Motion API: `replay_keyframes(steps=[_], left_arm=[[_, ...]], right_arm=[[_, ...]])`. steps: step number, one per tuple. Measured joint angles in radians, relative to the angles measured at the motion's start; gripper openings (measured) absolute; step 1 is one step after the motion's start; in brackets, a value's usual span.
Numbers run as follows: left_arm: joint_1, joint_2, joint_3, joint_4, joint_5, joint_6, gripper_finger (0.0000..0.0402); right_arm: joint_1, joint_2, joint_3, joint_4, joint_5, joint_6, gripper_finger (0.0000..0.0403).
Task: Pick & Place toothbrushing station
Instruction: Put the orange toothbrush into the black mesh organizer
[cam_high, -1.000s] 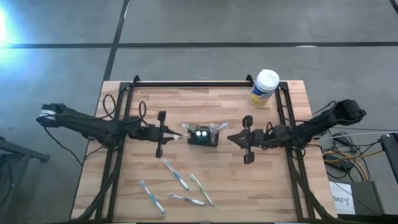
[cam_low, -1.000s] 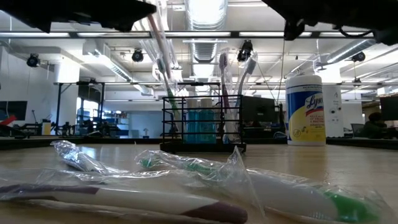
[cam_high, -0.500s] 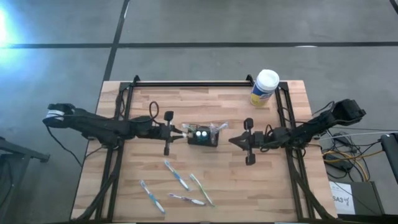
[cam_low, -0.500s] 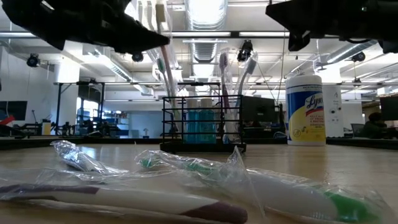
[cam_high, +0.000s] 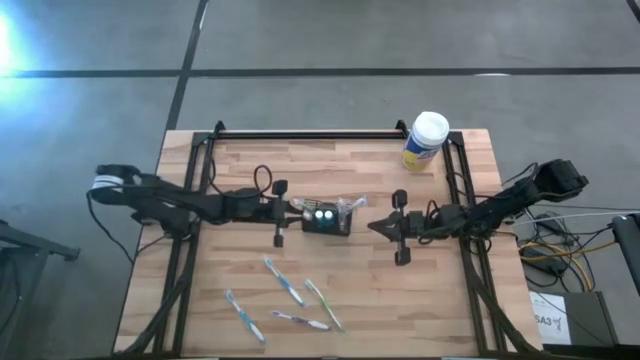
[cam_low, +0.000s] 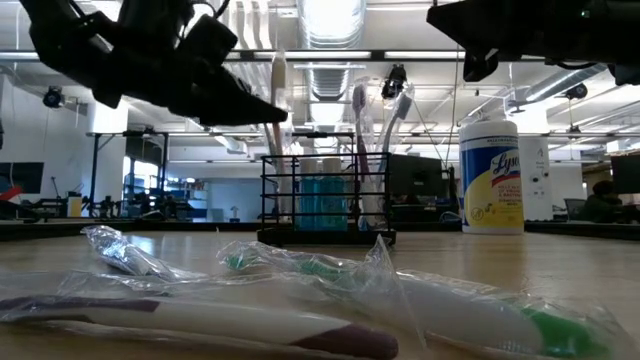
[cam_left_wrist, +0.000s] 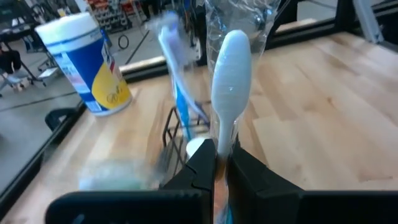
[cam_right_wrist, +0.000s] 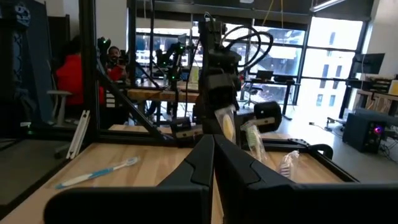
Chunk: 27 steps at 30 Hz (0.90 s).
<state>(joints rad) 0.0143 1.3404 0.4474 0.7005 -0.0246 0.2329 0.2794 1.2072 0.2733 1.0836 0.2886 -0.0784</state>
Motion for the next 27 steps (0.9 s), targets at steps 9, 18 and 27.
replay_keyframes(steps=[9, 18, 27], left_arm=[[0.013, 0.091, -0.031, 0.112, 0.000, -0.035, 0.0031], [0.013, 0.065, -0.033, 0.103, 0.003, -0.128, 0.0083], [0.011, 0.034, -0.033, 0.100, 0.012, -0.155, 0.0152]], right_arm=[[0.000, 0.000, 0.000, -0.001, 0.000, 0.000, 0.0008], [0.000, 0.000, 0.000, -0.002, 0.000, 0.000, 0.0008], [0.000, 0.000, 0.001, -0.003, 0.000, 0.000, 0.0008]])
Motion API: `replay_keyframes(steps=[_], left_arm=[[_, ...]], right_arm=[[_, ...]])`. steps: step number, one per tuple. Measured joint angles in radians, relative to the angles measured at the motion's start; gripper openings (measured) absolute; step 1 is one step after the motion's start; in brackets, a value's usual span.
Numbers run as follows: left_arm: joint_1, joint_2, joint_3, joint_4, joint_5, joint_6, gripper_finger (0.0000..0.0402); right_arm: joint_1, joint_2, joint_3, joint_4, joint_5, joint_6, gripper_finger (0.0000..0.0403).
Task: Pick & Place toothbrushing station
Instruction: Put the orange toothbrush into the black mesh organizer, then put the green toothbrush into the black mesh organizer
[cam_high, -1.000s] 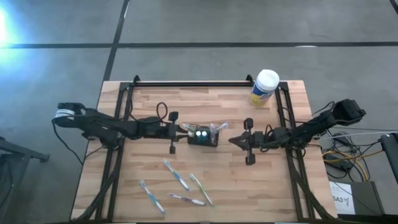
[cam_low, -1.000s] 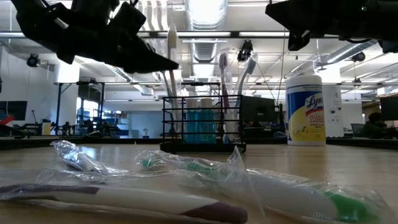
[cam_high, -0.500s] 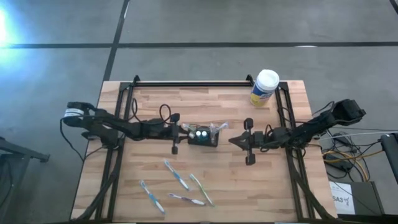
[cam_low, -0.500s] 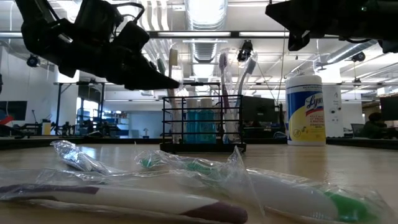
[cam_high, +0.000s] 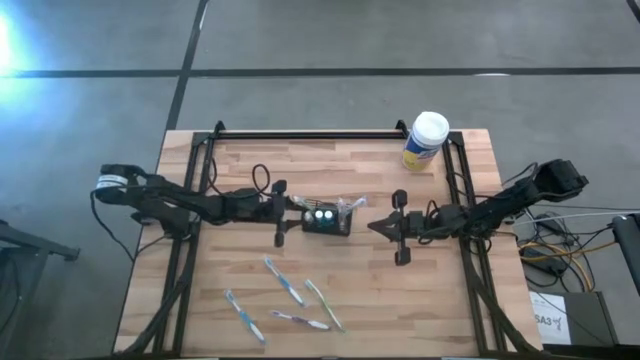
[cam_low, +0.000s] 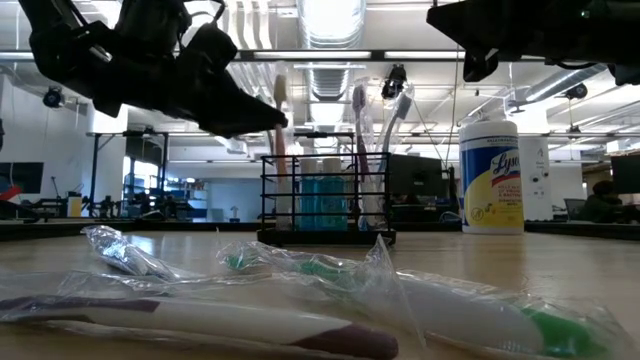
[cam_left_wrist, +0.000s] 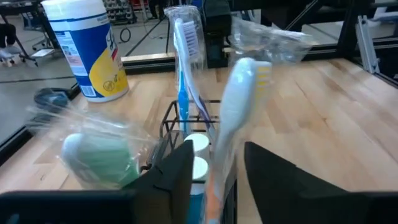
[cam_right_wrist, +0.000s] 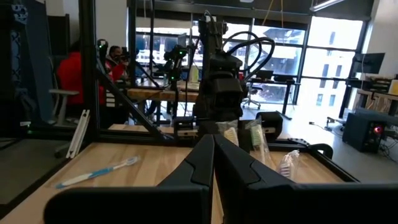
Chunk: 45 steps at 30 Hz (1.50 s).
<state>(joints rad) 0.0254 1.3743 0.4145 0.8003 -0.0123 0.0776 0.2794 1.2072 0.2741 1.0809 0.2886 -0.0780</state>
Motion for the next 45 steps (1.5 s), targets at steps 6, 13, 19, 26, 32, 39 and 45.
replay_keyframes(steps=[6, 13, 19, 26, 32, 39, 45], left_arm=[[-0.003, -0.027, 0.000, -0.007, 0.067, -0.007, 0.0225], [-0.003, -0.212, 0.000, -0.210, 0.129, -0.067, 0.0262], [-0.044, -0.475, -0.001, -0.544, 0.252, -0.050, 0.0245], [-0.099, -0.809, -0.066, -0.775, 0.114, -0.019, 0.0150], [-0.099, -1.017, -0.178, -0.775, 0.053, -0.017, 0.0017], [-0.099, -1.179, -0.288, -0.753, 0.029, 0.000, 0.0005], [-0.099, -1.274, -0.362, -0.745, 0.028, -0.009, 0.0008]], right_arm=[[0.000, 0.000, 0.000, 0.000, 0.000, -0.002, 0.0008], [0.000, 0.000, 0.000, 0.000, 0.000, -0.003, 0.0008], [0.000, 0.000, 0.000, -0.001, 0.000, -0.003, 0.0008], [-0.001, 0.001, 0.000, 0.000, 0.001, -0.009, 0.0008], [-0.001, 0.001, 0.000, 0.000, 0.001, -0.011, 0.0008], [-0.001, 0.005, 0.000, 0.001, 0.001, -0.008, 0.0008], [-0.001, 0.005, 0.000, 0.001, 0.001, -0.002, 0.0008]])
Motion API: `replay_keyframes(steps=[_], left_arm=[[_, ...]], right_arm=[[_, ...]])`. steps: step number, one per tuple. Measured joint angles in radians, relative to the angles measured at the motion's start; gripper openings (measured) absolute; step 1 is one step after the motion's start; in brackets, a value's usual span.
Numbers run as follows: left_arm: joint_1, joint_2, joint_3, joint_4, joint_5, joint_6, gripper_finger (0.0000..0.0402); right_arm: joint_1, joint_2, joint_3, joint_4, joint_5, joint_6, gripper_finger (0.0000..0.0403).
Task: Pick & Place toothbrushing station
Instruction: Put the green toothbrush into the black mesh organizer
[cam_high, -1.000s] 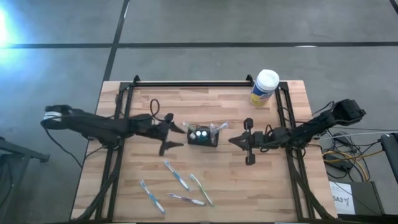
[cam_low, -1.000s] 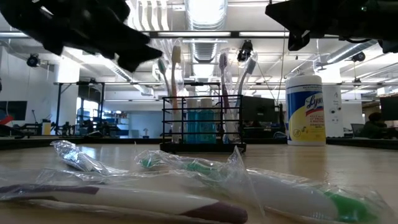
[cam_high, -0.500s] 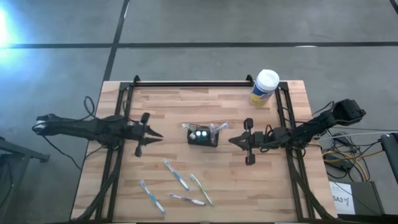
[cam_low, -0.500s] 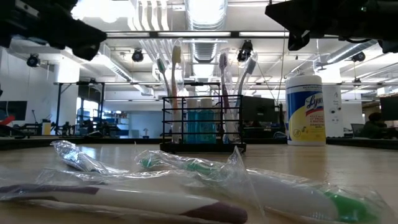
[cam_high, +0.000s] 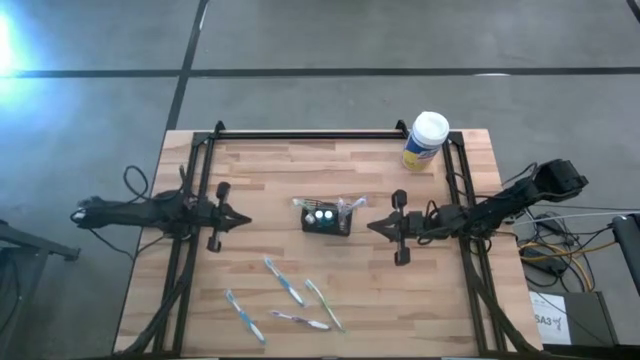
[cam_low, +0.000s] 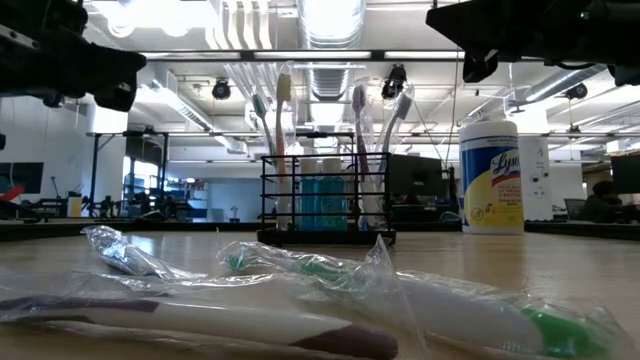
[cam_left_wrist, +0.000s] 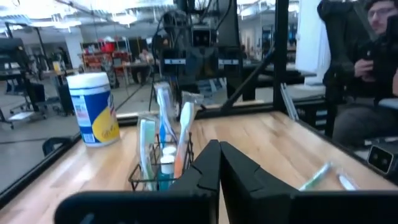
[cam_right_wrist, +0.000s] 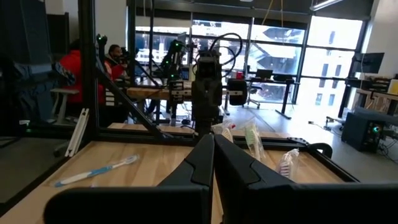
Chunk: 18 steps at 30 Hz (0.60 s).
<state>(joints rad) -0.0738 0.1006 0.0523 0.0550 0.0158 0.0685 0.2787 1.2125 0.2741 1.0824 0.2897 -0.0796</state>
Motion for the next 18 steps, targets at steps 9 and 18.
replay_keyframes(steps=[9, 18], left_arm=[[0.000, -0.058, -0.043, -0.037, -0.018, -0.017, 0.0007], [0.000, -0.059, -0.043, -0.041, -0.018, 0.004, 0.0007]], right_arm=[[-0.001, 0.000, 0.000, 0.000, -0.001, 0.022, 0.0008], [0.000, 0.000, 0.000, -0.008, -0.010, 0.088, 0.0008]])
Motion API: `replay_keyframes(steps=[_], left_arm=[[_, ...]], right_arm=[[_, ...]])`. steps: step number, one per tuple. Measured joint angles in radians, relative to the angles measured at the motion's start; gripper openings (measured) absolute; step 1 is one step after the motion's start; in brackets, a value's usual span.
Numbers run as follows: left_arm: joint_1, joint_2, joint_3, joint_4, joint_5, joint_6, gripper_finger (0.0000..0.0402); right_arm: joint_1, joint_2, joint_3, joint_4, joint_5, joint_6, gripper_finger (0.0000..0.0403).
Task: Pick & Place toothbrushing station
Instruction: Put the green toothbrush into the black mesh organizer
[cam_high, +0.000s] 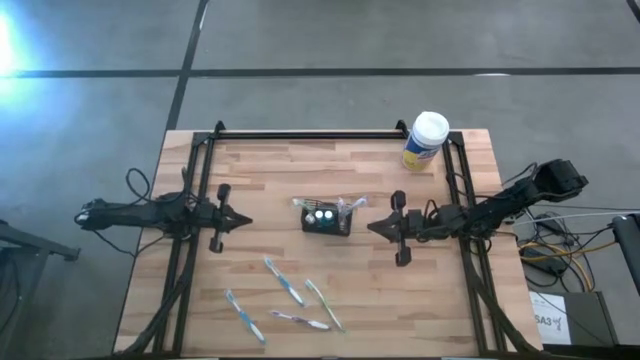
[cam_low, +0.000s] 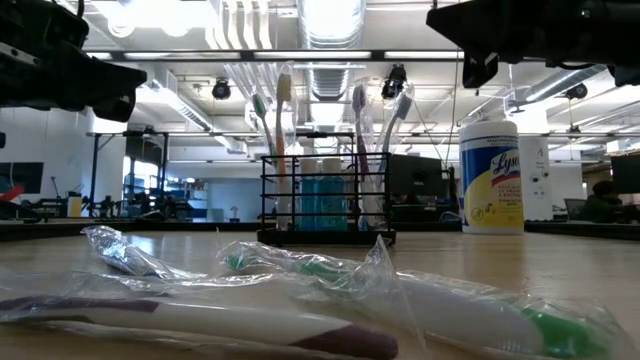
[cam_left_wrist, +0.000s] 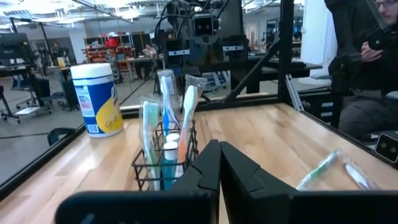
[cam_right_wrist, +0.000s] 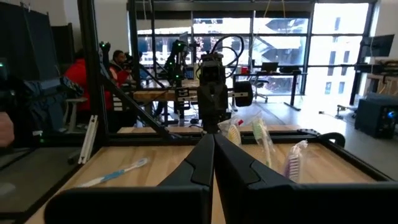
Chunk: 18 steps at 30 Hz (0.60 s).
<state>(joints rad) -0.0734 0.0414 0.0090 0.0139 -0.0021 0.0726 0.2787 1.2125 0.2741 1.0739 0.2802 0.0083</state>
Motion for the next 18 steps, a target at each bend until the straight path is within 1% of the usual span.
replay_keyframes(steps=[6, 9, 12, 14, 18], left_arm=[[0.000, 0.000, 0.000, -0.001, 0.000, -0.011, 0.0014], [0.000, 0.000, -0.001, -0.003, 0.000, -0.011, 0.0013], [0.000, 0.000, -0.001, -0.004, 0.001, -0.013, 0.0010], [0.000, 0.000, -0.001, -0.004, 0.001, -0.015, 0.0009], [0.000, 0.000, -0.002, -0.005, 0.001, -0.020, 0.0014]], right_arm=[[0.000, 0.000, 0.000, -0.040, -0.001, -0.011, 0.0008], [0.000, 0.000, 0.000, -0.089, -0.027, -0.031, 0.0008], [0.001, 0.000, 0.031, -0.158, -0.031, -0.001, 0.0008], [0.005, 0.000, 0.093, -0.287, -0.027, 0.025, 0.0008], [0.006, 0.009, 0.260, -0.688, -0.016, 0.108, 0.0008]])
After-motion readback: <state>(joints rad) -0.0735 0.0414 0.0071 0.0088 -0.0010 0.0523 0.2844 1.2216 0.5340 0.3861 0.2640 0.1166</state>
